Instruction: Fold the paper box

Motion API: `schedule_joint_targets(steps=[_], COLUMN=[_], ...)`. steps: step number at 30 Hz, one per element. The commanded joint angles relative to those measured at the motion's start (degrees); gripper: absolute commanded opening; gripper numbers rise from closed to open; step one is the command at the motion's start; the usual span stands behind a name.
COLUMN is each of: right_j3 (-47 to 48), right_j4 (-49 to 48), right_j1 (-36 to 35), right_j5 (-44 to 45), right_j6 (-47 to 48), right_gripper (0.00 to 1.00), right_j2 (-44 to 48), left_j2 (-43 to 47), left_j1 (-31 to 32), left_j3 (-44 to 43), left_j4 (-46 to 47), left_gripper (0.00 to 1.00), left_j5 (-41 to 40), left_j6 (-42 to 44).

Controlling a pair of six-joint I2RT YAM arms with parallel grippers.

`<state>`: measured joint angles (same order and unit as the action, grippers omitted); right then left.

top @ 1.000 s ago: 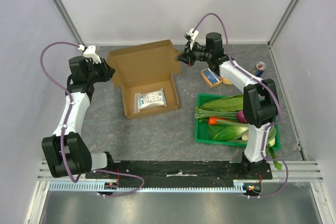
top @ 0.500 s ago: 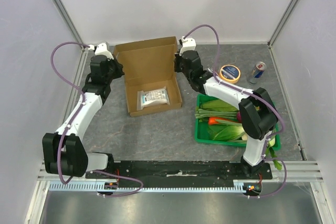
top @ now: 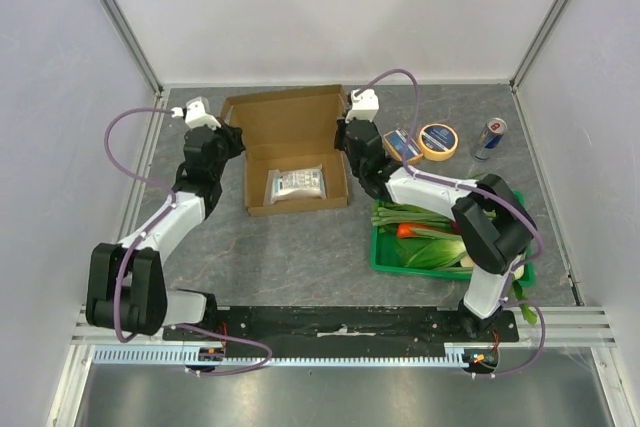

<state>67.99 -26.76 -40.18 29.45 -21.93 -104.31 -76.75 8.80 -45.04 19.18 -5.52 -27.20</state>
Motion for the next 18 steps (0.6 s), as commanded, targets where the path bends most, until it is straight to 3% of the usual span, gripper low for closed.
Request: schedule_joint_targets(steps=[1,7,12,18], right_j3=[-6.71,-12.79,-9.28,-14.45], right_j4=[-7.86,-10.33,-4.35,-10.48], right_j1=[-0.77,-1.74,-3.14,-7.00], right_j5=[-0.44,-0.19,2.70,7.11], right_j6=[0.75,-0.65,-4.44,-1.37], right_gripper=[0.00,0.00,0.00,0.00], right_j2=[4.38,7.19,7.28,8.33], left_j2=[4.32,10.21,10.92,12.68], left_j1=[1.75,2.63,2.89,2.98], left_j3=[6.53,12.69,14.10,17.52], left_j4=[5.78,5.87,4.56,6.04], left_gripper=[0.02,0.02,0.02,0.02], left_j5=[2.26,2.53,2.97,2.97], left_j6=[-3.39,-3.38,-4.00,-4.53])
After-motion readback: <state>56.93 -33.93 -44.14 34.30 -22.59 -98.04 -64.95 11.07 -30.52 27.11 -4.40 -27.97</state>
